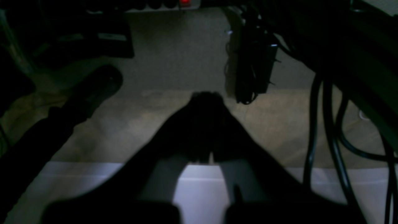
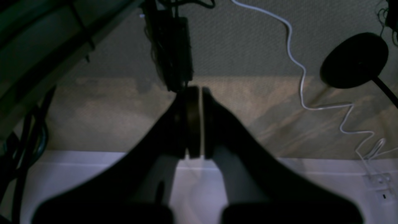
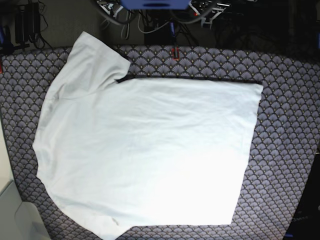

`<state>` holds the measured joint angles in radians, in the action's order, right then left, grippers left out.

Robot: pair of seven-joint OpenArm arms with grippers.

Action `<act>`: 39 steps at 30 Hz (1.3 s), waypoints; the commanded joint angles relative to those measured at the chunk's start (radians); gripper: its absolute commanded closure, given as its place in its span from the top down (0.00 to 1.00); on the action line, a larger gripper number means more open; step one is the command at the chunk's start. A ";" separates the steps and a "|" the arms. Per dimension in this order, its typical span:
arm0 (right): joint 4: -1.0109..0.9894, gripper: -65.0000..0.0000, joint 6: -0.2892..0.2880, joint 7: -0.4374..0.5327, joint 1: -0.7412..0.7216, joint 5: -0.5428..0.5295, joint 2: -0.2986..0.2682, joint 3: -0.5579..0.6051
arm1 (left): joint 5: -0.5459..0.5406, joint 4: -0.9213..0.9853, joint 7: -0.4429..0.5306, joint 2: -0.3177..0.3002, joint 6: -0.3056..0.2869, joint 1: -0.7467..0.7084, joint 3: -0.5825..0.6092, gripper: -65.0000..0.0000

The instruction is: Fold the T-shirt properly

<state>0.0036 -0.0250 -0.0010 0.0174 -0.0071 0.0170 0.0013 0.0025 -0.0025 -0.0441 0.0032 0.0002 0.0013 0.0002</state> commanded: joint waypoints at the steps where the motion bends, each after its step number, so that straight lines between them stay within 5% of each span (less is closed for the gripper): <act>1: -0.001 0.00 0.013 -0.007 0.003 -0.004 0.002 0.001 | -0.002 -0.003 0.000 0.005 -0.001 0.004 -0.001 0.00; 28: -0.001 0.00 0.013 -0.006 0.005 -0.004 0.002 0.003 | -0.002 -0.003 0.003 -0.001 -0.002 0.006 -0.001 0.00; 39: 0.209 0.00 0.013 -0.007 0.174 -0.004 0.001 0.004 | -0.002 -0.078 0.008 -0.032 -0.004 -0.070 0.005 0.00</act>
<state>0.2131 -0.0246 -0.0071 0.1841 -0.0074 0.0170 0.0032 0.0029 -0.0799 -0.0406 -0.0196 -0.0135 -0.0624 0.0025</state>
